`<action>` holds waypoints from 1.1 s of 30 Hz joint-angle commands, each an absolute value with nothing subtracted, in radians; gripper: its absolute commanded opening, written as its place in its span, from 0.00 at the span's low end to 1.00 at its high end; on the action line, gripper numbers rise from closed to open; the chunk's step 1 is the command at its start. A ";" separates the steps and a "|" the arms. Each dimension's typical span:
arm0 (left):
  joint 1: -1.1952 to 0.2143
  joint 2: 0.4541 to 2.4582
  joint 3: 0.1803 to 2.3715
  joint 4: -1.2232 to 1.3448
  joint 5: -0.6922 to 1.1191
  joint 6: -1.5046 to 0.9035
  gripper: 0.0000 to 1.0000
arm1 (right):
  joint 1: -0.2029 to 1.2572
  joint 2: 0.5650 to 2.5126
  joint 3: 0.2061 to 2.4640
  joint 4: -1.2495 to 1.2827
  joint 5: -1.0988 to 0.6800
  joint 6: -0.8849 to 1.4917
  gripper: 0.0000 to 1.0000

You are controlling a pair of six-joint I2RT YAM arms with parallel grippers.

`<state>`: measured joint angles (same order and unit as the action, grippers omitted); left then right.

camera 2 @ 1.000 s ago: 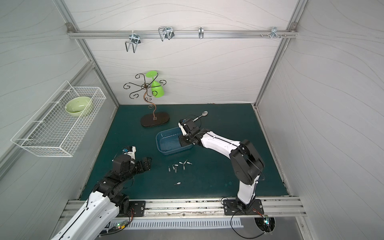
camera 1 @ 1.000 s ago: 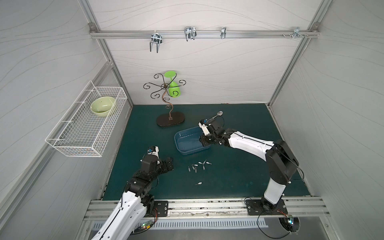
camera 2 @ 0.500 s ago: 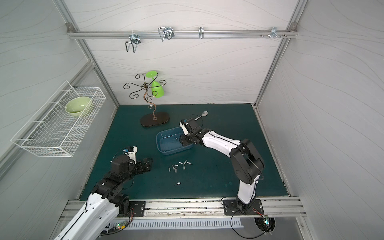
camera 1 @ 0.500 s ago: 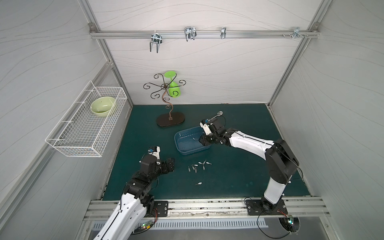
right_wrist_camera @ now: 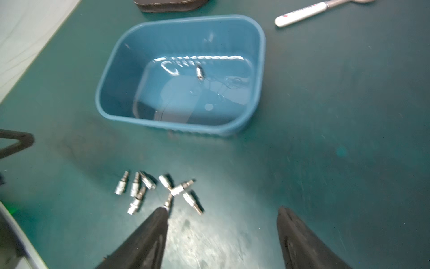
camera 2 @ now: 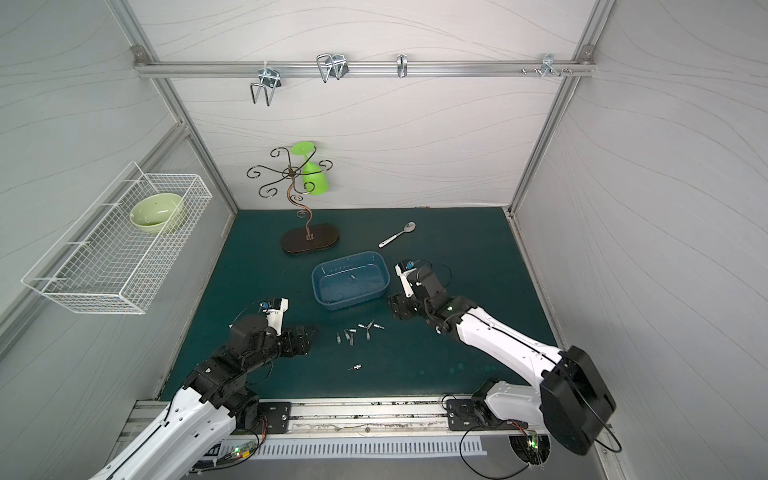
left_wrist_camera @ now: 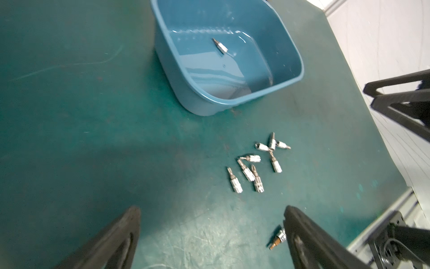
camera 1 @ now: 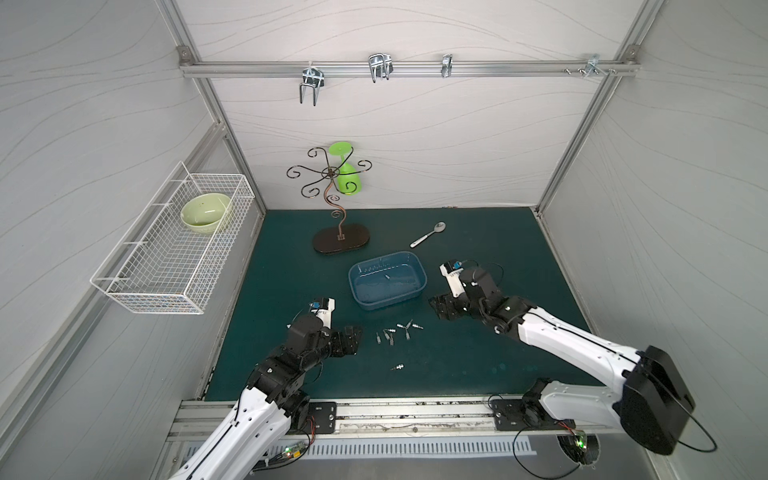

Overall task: Put the bit on the desktop into the storage box
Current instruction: Pick up the screwdriver bit from the center of the board.

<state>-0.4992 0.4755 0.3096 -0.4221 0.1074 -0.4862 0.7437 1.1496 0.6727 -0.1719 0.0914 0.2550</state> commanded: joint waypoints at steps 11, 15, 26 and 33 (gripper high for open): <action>-0.876 0.734 0.423 -0.305 -0.114 -0.528 0.96 | 0.731 0.875 0.374 0.073 0.261 0.277 0.99; -0.979 0.835 0.451 -0.279 -0.158 -0.539 0.92 | 0.731 0.916 0.372 0.087 0.264 0.284 0.99; -1.152 1.096 0.537 -0.262 -0.184 -0.516 0.76 | 0.730 0.943 0.390 0.075 0.268 0.285 0.99; -1.183 1.242 0.594 -0.259 -0.190 -0.502 0.66 | 0.729 0.938 0.387 0.075 0.276 0.287 0.99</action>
